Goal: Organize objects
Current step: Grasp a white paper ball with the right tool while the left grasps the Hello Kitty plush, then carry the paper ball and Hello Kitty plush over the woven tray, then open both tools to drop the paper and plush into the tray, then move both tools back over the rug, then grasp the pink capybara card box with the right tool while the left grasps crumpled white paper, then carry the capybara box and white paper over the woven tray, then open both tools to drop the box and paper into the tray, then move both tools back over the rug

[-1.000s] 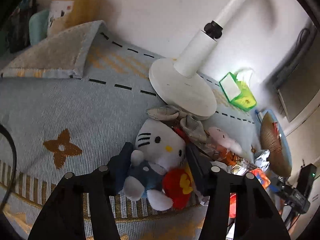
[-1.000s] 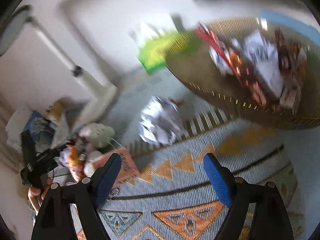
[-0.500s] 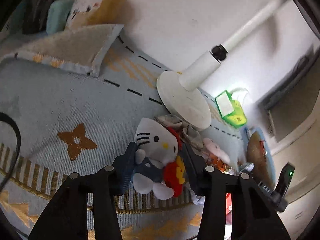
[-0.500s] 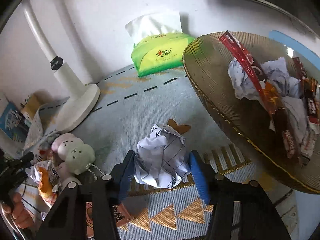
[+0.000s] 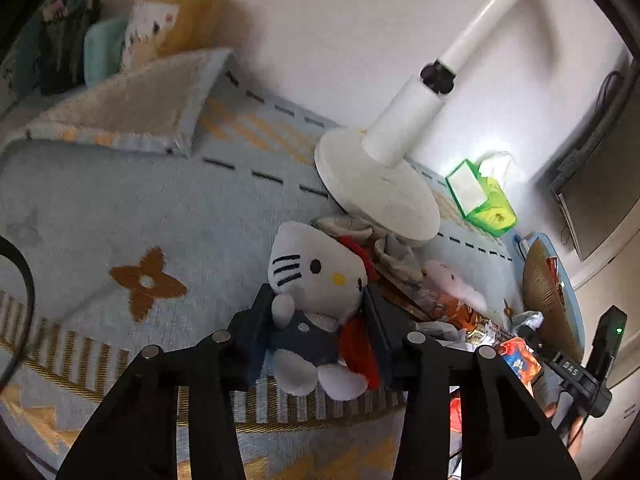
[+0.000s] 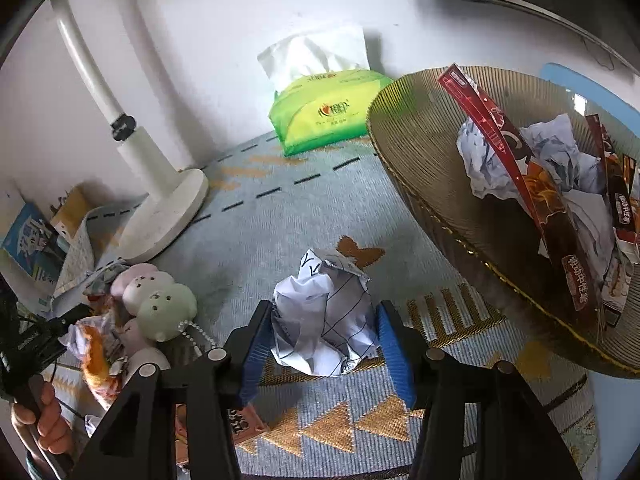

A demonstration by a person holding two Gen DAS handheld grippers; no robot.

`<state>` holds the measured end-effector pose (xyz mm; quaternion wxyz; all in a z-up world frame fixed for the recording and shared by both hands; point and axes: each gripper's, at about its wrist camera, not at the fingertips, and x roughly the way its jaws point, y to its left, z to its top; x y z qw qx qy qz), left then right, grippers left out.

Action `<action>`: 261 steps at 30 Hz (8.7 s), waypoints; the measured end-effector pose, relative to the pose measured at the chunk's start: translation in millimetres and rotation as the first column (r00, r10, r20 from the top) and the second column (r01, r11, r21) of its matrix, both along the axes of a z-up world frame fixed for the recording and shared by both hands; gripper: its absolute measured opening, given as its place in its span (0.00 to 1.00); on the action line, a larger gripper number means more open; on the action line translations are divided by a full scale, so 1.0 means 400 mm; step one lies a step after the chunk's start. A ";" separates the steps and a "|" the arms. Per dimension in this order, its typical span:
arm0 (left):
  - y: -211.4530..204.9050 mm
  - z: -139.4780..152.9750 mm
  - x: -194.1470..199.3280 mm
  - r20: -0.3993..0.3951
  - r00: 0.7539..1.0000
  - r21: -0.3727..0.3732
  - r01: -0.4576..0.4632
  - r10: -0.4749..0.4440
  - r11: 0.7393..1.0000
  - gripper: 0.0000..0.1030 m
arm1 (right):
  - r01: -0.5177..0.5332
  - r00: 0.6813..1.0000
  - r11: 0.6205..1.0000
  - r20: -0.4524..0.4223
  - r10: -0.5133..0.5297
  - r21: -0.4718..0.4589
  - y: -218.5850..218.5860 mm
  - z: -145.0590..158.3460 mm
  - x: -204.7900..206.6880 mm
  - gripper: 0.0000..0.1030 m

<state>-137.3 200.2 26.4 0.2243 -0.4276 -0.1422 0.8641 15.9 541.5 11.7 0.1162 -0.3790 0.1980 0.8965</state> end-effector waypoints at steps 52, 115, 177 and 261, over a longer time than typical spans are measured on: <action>0.374 0.468 0.334 -0.261 0.870 0.061 0.448 -0.419 0.892 0.39 | 0.115 0.956 0.959 -0.290 -0.037 0.258 0.108 0.409 0.447 0.47; 0.073 0.017 0.194 -0.036 0.978 -0.257 0.191 -0.207 0.947 0.99 | -0.323 0.944 0.928 -0.008 0.331 0.187 -0.225 0.018 0.131 0.91; 0.036 0.059 0.134 -0.143 0.984 0.109 0.123 -0.107 0.986 0.47 | -0.240 0.960 0.959 0.184 0.211 0.154 -0.133 -0.008 0.278 0.49; 0.408 0.539 0.306 -0.280 0.898 0.081 0.374 -0.339 0.924 0.73 | -0.065 0.977 0.960 -0.212 0.006 -0.272 0.278 0.361 0.318 0.71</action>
